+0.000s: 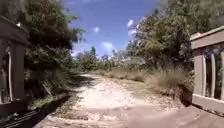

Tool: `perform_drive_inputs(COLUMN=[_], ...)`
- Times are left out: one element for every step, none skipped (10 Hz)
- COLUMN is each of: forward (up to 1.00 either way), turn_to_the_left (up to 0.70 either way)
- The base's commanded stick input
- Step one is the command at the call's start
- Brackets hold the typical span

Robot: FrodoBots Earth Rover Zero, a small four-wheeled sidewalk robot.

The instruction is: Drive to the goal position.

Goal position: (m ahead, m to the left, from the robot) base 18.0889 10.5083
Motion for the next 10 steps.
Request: perform_drive_inputs(forward=[0.3,0.3,0.3,0.3,0.3,0.3,0.3,0.3,0.3,0.3], turn_to_the_left=[0.0,0.0,0.0,0.0,0.0,0.0,0.0,0.22,0.0,0.0])
